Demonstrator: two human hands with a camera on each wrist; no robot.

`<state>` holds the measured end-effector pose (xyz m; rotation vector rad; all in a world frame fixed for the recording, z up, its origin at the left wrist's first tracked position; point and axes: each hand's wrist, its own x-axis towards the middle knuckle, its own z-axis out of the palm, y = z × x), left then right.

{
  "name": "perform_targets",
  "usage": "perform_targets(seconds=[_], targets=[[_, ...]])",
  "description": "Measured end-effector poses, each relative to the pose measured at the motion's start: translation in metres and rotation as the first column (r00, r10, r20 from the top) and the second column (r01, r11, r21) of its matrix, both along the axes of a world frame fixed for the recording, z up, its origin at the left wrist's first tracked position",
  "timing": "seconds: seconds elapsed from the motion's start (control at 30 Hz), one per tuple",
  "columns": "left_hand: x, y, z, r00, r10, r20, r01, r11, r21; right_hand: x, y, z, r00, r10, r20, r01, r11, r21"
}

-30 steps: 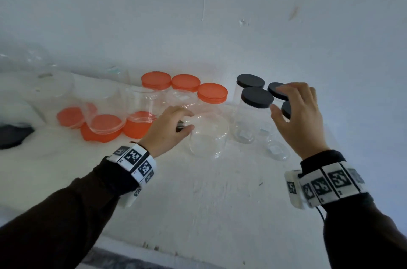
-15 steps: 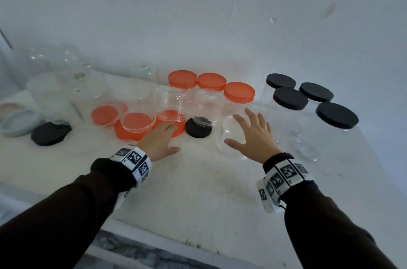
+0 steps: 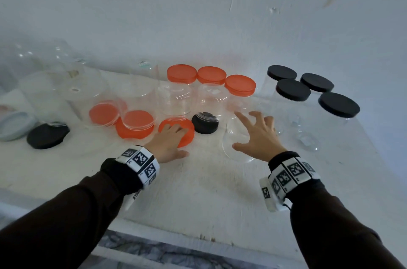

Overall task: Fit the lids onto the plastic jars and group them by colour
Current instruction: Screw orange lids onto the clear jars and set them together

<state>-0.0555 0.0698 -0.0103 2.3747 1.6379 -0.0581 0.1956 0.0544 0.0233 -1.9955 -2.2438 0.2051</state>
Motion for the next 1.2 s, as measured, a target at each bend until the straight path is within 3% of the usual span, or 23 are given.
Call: perform_targets(seconds=[0.37, 0.6, 0.8, 1.0, 1.2], targets=[[0.001, 0.000, -0.002, 0.985, -0.087, 0.148, 0.097, 0.993, -0.062, -0.008, -0.017, 0.011, 0.999, 0.047, 0.004, -0.047, 0.999, -0.024], [0.004, -0.001, 0.000, 0.992, -0.087, 0.087, 0.090, 0.995, -0.039, -0.007, -0.028, 0.011, 0.996, 0.090, -0.027, -0.089, 0.995, 0.045], [0.003, -0.001, -0.001, 0.992, -0.038, 0.121, 0.058, 0.984, -0.167, -0.002, -0.037, 0.008, 0.989, 0.084, -0.123, -0.070, 0.991, 0.118], [0.005, -0.001, -0.001, 0.994, -0.030, 0.108, 0.047, 0.986, -0.159, 0.003, -0.042, 0.003, 0.963, 0.089, -0.256, -0.048, 0.986, 0.162], [0.003, -0.004, 0.004, 0.955, -0.005, 0.298, 0.038, 0.994, -0.104, 0.005, -0.047, 0.000, 0.932, 0.048, -0.359, 0.014, 0.986, 0.168]])
